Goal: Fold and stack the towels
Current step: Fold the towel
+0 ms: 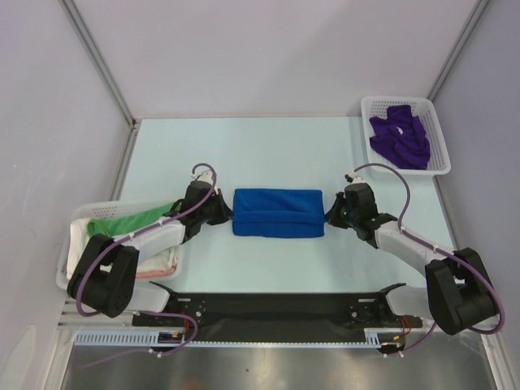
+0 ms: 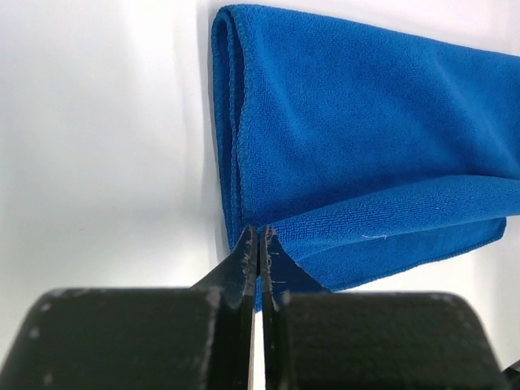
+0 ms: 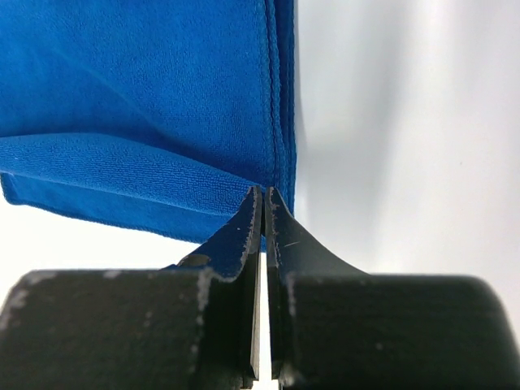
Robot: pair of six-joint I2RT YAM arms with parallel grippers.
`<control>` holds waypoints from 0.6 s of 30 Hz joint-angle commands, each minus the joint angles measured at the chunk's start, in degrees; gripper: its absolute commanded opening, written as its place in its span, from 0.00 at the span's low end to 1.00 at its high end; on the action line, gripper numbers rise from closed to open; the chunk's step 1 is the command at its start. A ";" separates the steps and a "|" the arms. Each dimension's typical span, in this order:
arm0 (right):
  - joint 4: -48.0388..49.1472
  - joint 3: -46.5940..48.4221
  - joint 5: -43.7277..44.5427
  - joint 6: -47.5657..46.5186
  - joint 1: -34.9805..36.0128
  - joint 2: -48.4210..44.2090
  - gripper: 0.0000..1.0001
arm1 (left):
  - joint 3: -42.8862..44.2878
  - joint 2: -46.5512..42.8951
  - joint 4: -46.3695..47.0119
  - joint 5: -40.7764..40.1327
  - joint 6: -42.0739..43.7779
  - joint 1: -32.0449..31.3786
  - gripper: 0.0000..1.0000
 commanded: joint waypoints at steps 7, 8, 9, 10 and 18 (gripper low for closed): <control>1.73 -2.63 1.37 1.29 1.35 -2.35 0.00 | -2.64 -2.72 2.51 -0.82 0.10 -0.33 0.01; 3.56 -2.80 1.37 1.38 1.36 -2.35 0.00 | -3.26 -2.89 2.95 -0.73 -0.07 -0.33 0.02; 3.75 -3.07 1.37 1.47 1.44 -2.44 0.00 | -3.52 -2.98 3.13 -0.65 0.01 -0.33 0.02; 4.02 -3.68 1.37 1.55 1.70 -2.62 0.00 | -3.79 -3.07 3.22 -0.73 -0.07 -0.33 0.02; 4.20 -6.23 3.12 2.17 1.88 -4.54 0.25 | -6.86 -5.17 5.06 -0.29 -0.43 -1.03 0.28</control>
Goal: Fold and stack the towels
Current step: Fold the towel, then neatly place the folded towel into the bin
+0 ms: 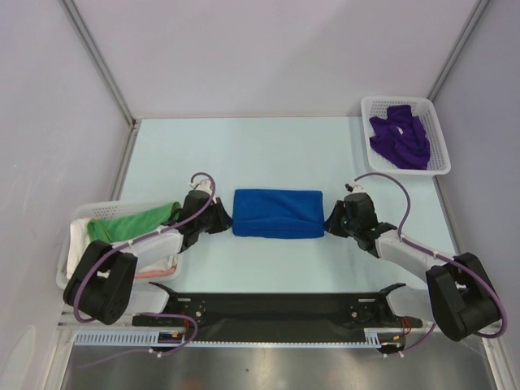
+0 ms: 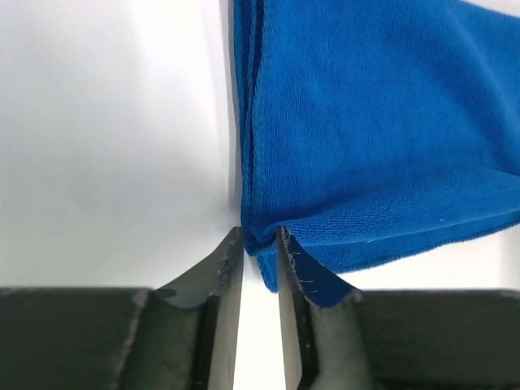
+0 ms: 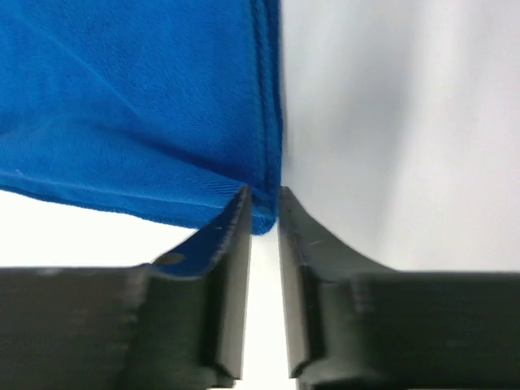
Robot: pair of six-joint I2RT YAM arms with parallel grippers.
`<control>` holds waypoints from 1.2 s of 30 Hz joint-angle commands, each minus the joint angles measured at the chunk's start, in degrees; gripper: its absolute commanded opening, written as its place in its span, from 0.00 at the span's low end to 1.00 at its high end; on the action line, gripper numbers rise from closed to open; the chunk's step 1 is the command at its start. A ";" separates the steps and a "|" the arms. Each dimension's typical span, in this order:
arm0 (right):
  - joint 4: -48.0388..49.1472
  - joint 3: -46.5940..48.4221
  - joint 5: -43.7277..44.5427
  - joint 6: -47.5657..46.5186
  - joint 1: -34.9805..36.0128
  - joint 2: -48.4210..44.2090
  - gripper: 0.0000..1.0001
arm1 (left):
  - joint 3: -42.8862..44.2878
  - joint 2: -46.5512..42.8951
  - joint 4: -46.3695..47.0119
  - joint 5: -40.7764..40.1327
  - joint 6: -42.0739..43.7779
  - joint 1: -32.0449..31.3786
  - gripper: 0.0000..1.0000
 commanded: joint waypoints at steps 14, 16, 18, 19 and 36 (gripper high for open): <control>-5.04 6.85 3.15 0.03 1.07 -4.18 0.36 | 11.37 -0.73 -10.76 -6.54 -0.32 -0.62 0.61; -3.82 8.87 3.23 -0.33 3.17 -1.35 0.34 | 12.79 4.20 -10.68 -5.57 -0.67 -0.62 0.63; -2.23 9.58 3.32 -0.24 4.41 2.25 0.35 | 14.19 7.01 -9.98 -5.13 -1.02 -0.53 0.65; -1.36 9.84 3.24 -0.15 4.85 3.58 0.35 | 14.89 10.07 -10.41 -5.13 -1.54 -0.53 0.66; 1.91 2.99 2.53 1.26 3.10 10.36 0.22 | 15.87 23.10 -9.71 0.93 -4.27 -0.62 0.64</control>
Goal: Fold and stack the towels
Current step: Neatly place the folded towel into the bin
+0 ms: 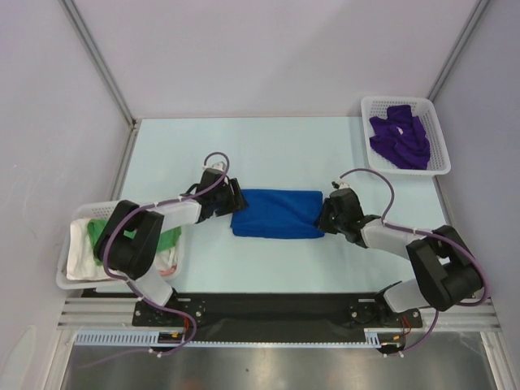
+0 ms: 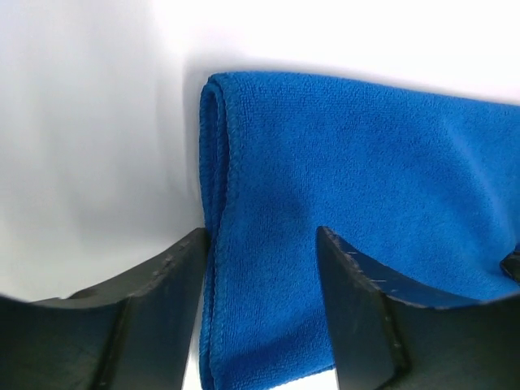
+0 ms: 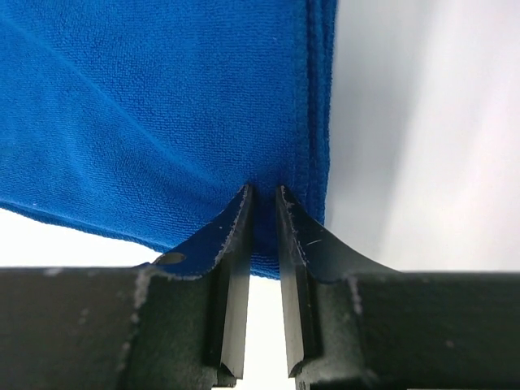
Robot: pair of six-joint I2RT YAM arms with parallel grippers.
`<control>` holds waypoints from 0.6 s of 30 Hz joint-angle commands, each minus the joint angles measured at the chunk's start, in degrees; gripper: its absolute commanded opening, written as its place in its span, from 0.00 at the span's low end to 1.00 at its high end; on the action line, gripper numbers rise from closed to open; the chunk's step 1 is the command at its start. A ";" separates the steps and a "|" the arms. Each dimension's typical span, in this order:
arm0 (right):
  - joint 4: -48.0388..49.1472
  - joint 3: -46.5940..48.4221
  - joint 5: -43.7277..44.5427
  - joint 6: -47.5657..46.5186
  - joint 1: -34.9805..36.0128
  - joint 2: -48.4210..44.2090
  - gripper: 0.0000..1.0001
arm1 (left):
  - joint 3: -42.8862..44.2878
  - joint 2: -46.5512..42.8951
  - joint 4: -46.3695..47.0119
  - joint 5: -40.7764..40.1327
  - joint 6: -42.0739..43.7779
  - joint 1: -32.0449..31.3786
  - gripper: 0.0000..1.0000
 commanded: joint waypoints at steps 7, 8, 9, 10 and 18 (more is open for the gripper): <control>-4.29 -0.26 -0.01 -0.49 -2.24 -4.28 0.23 | -1.00 8.24 -8.57 -2.99 -2.33 -4.46 0.56; -4.29 0.52 -0.01 -0.58 -2.24 -4.54 0.23 | -1.09 8.59 -8.57 -3.26 -2.59 -4.81 0.54; -6.03 1.14 -0.01 -0.67 -2.24 -5.07 0.22 | -1.18 8.77 -8.74 -3.61 -2.86 -5.17 0.52; -7.44 1.75 -0.01 -0.93 -2.33 -5.51 0.23 | -1.35 9.12 -8.92 -3.87 -3.04 -5.86 0.43; -17.99 16.49 -1.59 -4.36 -2.94 -8.06 0.24 | 3.21 6.23 -21.54 -14.74 0.12 -7.80 0.00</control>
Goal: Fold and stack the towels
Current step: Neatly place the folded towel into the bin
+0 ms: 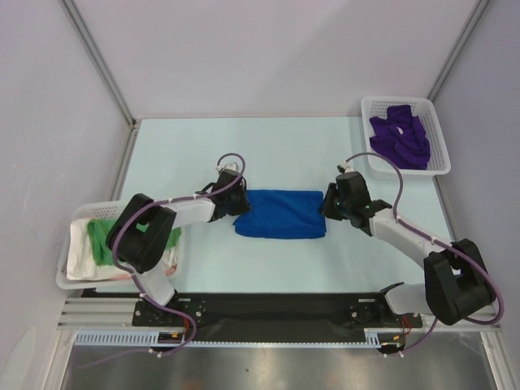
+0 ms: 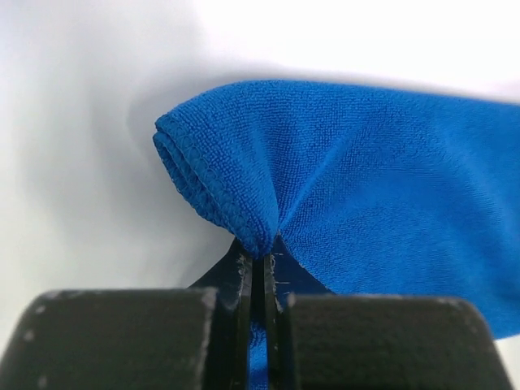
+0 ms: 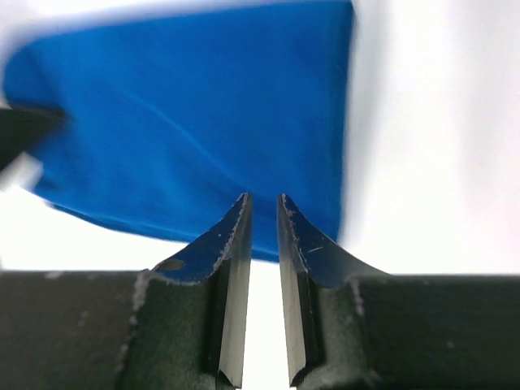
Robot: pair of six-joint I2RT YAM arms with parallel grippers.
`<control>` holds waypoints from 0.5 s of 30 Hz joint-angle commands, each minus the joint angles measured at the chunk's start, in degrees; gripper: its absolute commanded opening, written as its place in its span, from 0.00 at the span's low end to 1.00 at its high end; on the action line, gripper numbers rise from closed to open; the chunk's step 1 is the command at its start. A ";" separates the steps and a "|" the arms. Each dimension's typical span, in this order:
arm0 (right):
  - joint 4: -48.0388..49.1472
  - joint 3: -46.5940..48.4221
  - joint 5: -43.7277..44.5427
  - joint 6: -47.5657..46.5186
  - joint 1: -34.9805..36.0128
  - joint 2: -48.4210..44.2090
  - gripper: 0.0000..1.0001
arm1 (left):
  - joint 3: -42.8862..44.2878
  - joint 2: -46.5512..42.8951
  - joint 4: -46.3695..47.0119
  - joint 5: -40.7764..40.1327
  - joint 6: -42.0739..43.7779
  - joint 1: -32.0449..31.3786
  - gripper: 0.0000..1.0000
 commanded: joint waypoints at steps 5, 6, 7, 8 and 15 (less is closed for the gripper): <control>-8.10 16.85 -0.87 -4.81 -0.73 1.00 0.23 | 0.12 -8.26 -28.82 -13.62 2.22 -3.20 0.01; -8.28 17.73 -1.65 -5.16 -1.00 1.44 0.23 | 0.29 -11.58 -31.36 -13.71 1.87 -3.29 0.00; -8.19 19.04 -2.01 -5.16 -1.44 2.05 0.23 | 0.64 -12.83 -33.21 -15.10 1.61 -3.64 0.00; -8.02 19.49 -2.36 -5.16 -1.61 2.41 0.23 | 1.95 -13.89 -35.32 -16.51 0.91 -3.73 0.00; -3.90 18.88 -6.22 -5.08 -1.97 3.82 0.23 | 4.95 -24.61 -50.53 -26.46 -0.61 -4.35 0.00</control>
